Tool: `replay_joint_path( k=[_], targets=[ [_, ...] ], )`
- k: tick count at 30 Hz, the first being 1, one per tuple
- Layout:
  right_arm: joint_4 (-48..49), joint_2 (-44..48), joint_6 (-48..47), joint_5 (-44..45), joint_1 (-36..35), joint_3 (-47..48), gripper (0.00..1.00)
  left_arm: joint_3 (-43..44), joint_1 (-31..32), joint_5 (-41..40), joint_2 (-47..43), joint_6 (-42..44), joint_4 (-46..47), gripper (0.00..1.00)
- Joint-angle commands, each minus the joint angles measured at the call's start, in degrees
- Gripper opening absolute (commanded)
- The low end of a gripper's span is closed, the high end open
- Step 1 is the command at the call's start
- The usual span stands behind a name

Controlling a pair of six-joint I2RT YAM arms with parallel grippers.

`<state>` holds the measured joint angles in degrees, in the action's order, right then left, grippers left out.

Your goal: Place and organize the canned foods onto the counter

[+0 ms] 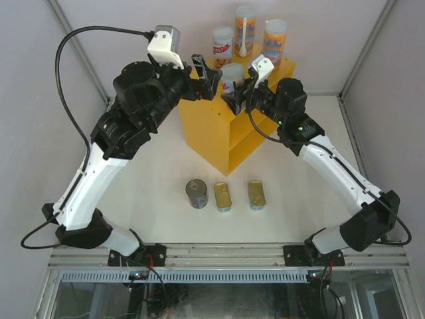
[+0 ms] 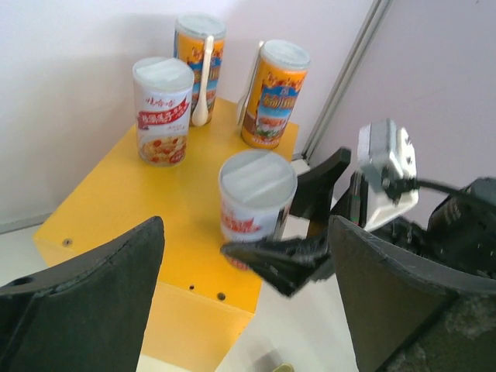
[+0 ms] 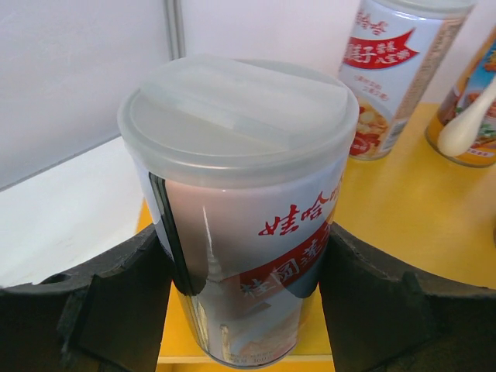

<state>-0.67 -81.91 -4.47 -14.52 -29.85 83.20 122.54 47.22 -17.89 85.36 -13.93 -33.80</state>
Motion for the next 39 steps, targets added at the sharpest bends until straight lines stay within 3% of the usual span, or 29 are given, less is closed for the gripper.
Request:
replay_joint_path(
  k=[1, 20, 39],
  targets=[
    [9.53, -1.07, 2.78, -0.04, 2.06, 1.18, 0.00, -5.57, -0.20, -2.20, -5.07, -0.21, 3.12, 0.90],
    [12.44, -6.98, 4.82, 2.39, 7.11, 2.49, 0.00, -28.52, -0.18, -6.43, -20.16, -4.58, 4.52, 0.90],
    [10.39, -11.22, 5.33, 1.13, 11.21, 6.99, 0.00, -53.45, -0.20, -4.29, -32.03, -14.07, 2.80, 0.90]
  ],
)
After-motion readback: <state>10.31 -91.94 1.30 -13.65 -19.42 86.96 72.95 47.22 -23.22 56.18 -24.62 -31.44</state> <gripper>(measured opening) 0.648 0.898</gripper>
